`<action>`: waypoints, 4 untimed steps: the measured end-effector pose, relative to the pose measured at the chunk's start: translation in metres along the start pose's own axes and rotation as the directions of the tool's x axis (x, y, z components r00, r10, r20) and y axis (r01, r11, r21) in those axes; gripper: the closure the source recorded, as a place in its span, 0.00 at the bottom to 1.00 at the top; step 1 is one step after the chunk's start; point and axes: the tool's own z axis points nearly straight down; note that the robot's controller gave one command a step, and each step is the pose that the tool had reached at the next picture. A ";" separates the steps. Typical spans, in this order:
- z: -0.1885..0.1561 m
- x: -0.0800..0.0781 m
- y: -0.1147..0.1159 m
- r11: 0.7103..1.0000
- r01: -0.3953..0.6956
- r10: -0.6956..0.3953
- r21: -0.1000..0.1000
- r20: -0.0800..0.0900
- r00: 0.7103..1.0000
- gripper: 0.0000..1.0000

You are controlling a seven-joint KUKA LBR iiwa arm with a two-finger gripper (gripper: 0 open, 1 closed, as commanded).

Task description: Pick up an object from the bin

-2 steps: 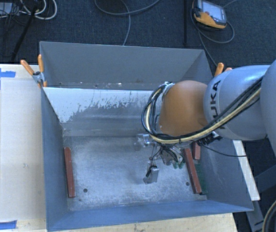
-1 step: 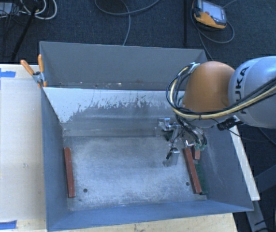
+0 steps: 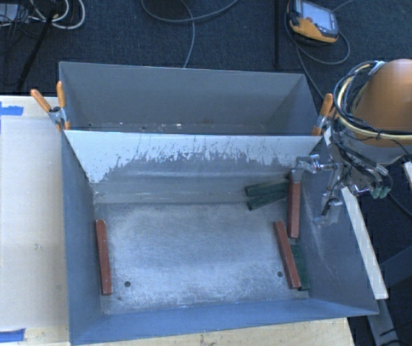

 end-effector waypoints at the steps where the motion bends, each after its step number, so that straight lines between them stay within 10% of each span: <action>1: 0.119 0.017 0.020 0.759 0.651 -0.651 -0.023 0.012 0.759 0.00; 2: 0.118 -0.024 0.014 0.705 0.709 -0.709 -0.025 0.016 0.705 0.00; 3: 0.118 -0.033 0.046 0.385 0.923 -0.923 -0.008 0.006 0.385 0.00; 4: 0.119 -0.005 0.061 -0.145 0.989 -0.989 -0.008 0.011 -0.145 0.00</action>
Offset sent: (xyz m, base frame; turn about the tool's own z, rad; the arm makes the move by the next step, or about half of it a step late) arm -0.0214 0.0045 -0.1188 -0.7107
